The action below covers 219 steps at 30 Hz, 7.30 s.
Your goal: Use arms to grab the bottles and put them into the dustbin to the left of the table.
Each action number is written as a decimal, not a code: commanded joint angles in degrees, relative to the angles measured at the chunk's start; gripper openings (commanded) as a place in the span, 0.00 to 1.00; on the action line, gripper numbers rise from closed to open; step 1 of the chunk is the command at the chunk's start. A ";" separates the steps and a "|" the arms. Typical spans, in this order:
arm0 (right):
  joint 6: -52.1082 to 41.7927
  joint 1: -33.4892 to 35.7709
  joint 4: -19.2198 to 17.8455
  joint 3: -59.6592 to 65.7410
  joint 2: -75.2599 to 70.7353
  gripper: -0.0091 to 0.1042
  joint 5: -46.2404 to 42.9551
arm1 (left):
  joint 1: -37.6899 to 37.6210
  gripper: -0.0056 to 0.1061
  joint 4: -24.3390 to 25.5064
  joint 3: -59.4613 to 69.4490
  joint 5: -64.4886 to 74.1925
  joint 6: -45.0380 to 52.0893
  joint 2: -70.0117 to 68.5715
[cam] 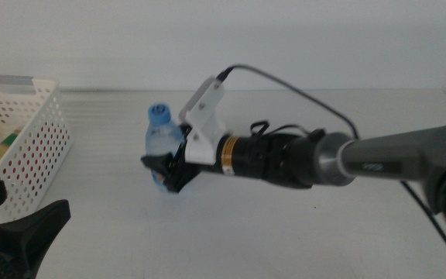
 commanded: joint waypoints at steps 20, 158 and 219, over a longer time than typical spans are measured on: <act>5.48 -0.45 -1.06 2.65 -5.44 0.86 -3.98 | -0.20 0.86 -0.53 -1.72 -4.35 -0.90 0.44; -33.39 -5.68 42.06 51.82 -90.57 0.78 39.80 | -0.16 0.14 5.03 -7.08 -96.50 -10.39 84.87; -33.39 -5.68 42.06 51.82 -90.57 0.78 39.80 | 36.00 0.01 -1.21 -70.85 48.67 18.68 66.05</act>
